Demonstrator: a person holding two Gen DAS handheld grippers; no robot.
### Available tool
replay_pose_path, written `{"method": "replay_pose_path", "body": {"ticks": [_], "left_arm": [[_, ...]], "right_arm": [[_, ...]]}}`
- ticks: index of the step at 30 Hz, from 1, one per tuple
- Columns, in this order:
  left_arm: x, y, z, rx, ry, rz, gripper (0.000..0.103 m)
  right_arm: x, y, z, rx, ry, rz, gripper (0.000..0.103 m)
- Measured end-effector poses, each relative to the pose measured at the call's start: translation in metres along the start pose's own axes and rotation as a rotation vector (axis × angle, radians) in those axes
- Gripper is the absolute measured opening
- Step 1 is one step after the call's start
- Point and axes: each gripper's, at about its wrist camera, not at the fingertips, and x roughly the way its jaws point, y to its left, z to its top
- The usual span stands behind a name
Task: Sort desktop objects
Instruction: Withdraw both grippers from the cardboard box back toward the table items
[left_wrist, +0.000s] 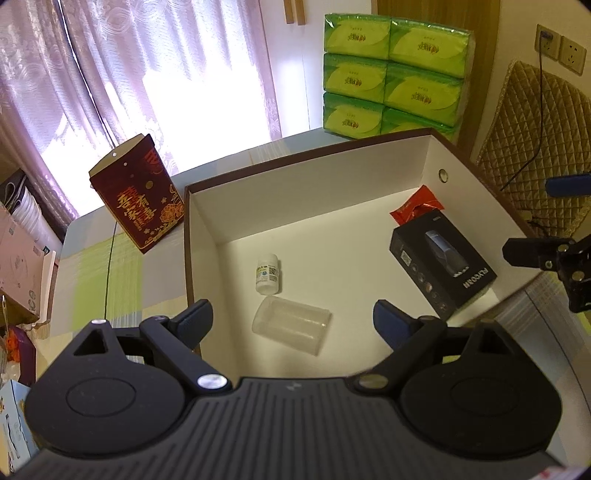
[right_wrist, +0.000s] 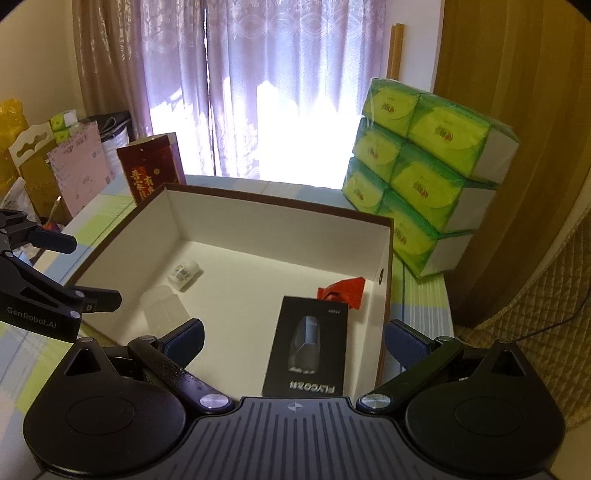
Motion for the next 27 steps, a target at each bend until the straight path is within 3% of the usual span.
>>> {"method": "replay_pose_path", "body": {"ticks": [27], "left_arm": [[-0.079,-0.014,-0.056,-0.068,-0.029,-0.024,0.092]], "right_arm": [[-0.073,0.032,-0.040,0.026,-0.054,0.047,0.101]]}}
